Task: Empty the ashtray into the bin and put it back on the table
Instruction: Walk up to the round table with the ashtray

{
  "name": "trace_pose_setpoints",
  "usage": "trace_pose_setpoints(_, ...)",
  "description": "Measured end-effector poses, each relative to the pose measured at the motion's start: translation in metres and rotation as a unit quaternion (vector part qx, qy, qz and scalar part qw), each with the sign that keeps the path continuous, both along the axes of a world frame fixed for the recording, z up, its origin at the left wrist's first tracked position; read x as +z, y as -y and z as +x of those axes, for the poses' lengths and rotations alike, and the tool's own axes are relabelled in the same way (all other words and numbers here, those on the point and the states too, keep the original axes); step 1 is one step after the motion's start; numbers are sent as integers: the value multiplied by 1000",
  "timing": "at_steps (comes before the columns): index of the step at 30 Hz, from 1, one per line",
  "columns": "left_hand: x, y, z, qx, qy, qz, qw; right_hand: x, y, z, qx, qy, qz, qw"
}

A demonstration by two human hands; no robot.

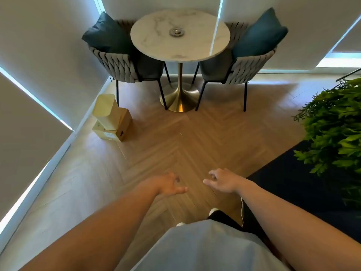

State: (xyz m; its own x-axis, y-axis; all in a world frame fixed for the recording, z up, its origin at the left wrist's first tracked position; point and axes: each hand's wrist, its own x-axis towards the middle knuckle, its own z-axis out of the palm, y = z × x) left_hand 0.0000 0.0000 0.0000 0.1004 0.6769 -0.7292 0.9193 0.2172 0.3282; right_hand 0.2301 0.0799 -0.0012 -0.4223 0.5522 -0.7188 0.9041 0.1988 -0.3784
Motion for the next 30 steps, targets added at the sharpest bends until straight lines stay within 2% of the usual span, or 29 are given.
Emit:
trace_pose_setpoints(10, -12, -35, 6, 8, 9, -19, 1000, -24, -33, 9, -7, 16, -21, 1000)
trace_pose_setpoints(30, -8, -197, 4, 72, 20, -10, 997, -27, -212, 3, 6, 5, -29, 1000)
